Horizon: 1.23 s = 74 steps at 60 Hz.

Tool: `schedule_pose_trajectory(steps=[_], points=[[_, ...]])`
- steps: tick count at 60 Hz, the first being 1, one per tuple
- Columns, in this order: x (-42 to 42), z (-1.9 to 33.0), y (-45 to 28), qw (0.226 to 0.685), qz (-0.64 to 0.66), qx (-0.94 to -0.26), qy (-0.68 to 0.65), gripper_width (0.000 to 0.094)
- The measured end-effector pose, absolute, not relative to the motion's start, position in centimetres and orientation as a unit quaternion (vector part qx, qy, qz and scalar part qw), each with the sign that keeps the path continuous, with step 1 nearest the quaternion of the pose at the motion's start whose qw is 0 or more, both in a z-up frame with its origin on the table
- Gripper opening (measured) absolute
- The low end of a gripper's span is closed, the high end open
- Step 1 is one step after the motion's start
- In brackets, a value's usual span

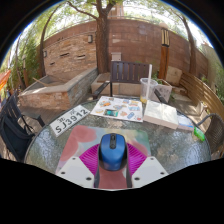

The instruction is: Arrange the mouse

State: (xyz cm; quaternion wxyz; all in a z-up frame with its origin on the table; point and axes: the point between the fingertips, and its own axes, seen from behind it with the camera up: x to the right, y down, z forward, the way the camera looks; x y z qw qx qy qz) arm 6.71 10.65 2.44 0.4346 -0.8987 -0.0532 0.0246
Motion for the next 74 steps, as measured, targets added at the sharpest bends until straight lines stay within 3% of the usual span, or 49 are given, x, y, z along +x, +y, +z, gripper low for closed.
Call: schedule_pose_trajectory(steps=[7,11,16,19,22,46,60,74], points=[[5.5,-1.0,10.7,0.405,0.04,-0.912,-0.053,0.0487],[5.4,-0.9,10.3,0.401,0.036,-0.914,-0.057,0.0564],[6.0,0.9,9.7,0.406,0.018,-0.912,-0.059,0.0867],[6.1,2.4,8.9,0.412,0.013,-0.909,-0.057,0.0824],[6.0,4.7,7.7,0.418,0.011,-0.907,-0.053,0.0862],[3.9,20.5,-8.4,0.475,-0.041,-0.879,-0.017,0.0853],[1.2,23.1,-16.8,0.483,-0.056,-0.874,-0.007,0.0852],[0.1,23.4,-19.5,0.485,-0.063,-0.872,-0.002,0.0851]])
